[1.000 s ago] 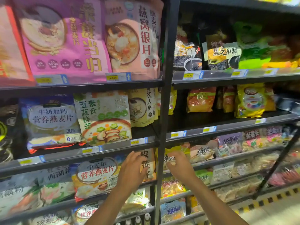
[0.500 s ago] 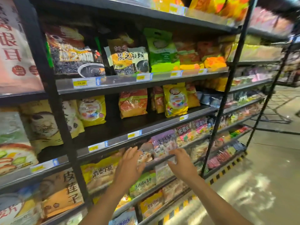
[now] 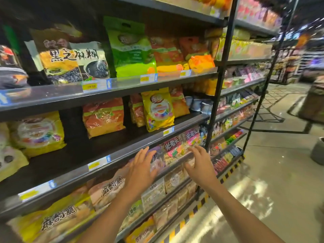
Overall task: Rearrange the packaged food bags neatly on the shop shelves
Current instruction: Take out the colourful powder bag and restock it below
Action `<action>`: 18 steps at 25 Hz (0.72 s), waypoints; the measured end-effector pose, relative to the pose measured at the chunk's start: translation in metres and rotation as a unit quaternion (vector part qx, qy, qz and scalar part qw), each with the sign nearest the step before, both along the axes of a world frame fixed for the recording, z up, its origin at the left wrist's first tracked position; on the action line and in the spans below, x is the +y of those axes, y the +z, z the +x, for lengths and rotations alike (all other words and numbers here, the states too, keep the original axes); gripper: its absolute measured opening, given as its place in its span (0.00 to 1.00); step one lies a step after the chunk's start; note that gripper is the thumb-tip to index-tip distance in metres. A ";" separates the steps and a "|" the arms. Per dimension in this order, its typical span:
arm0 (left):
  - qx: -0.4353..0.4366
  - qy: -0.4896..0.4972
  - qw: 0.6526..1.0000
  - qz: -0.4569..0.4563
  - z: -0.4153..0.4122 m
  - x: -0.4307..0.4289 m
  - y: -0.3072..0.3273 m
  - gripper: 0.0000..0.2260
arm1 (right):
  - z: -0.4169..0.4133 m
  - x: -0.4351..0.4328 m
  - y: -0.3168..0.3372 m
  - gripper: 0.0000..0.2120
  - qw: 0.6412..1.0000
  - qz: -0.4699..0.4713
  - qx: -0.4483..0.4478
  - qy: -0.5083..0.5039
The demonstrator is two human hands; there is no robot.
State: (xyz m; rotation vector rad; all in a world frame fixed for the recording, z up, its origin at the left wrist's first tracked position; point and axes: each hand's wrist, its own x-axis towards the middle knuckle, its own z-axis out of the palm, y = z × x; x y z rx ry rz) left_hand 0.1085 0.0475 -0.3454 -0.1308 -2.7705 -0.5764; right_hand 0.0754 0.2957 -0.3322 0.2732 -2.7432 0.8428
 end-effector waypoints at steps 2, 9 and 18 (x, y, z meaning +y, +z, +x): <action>-0.002 -0.006 1.000 0.011 -0.042 0.005 0.000 0.30 | -0.033 0.004 0.000 0.28 1.000 -0.008 0.008 -0.003; -0.004 0.000 1.000 0.021 -0.160 0.005 0.006 0.31 | -0.142 0.001 0.007 0.33 0.999 -0.035 -0.006 -0.008; -0.009 0.071 0.997 0.005 -0.236 -0.005 -0.001 0.30 | -0.304 -0.015 0.024 0.35 0.989 0.001 -0.120 0.086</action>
